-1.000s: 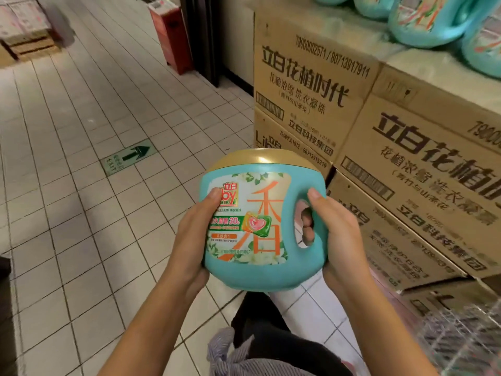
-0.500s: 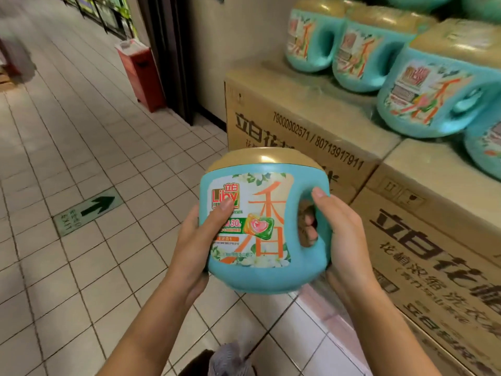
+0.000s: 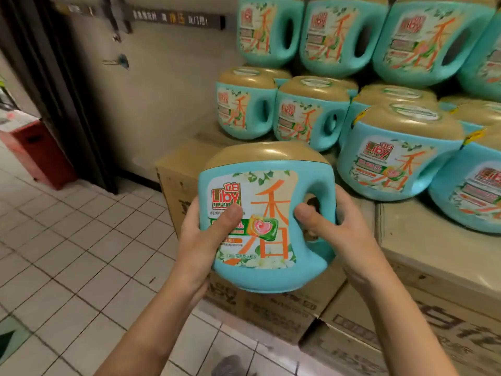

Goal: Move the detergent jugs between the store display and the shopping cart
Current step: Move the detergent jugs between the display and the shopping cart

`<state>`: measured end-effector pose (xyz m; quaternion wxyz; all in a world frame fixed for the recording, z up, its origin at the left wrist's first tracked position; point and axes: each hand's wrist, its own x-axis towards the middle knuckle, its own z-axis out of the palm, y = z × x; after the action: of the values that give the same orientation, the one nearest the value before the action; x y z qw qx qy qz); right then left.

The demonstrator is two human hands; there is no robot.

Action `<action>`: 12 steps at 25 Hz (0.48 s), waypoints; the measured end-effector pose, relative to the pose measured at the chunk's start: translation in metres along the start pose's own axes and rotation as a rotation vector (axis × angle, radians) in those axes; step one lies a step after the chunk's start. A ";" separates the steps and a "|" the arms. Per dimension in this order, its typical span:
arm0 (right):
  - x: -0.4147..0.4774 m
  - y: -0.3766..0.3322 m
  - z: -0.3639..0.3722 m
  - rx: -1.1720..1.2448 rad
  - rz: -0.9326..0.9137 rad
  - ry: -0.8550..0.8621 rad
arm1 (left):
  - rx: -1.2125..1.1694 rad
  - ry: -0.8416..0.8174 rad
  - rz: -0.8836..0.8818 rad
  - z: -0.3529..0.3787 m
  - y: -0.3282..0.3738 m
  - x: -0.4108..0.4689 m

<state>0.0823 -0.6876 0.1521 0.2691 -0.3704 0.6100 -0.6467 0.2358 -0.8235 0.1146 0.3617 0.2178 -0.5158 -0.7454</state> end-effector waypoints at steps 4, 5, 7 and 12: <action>0.053 -0.005 -0.003 -0.136 -0.007 0.129 | 0.107 -0.198 0.065 -0.005 0.019 0.087; 0.062 -0.004 -0.005 -0.155 -0.003 0.168 | 0.120 -0.238 0.079 -0.005 0.020 0.104; 0.075 0.002 -0.010 -0.189 -0.006 0.226 | 0.142 -0.296 0.109 -0.003 0.016 0.131; 0.092 0.018 -0.018 -0.241 -0.102 0.282 | 0.199 -0.323 0.172 -0.001 -0.006 0.166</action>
<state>0.0123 -0.7528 0.1489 0.1018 -0.3361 0.6952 -0.6271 0.1279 -0.9499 0.1167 0.3133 0.0853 -0.6548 -0.6825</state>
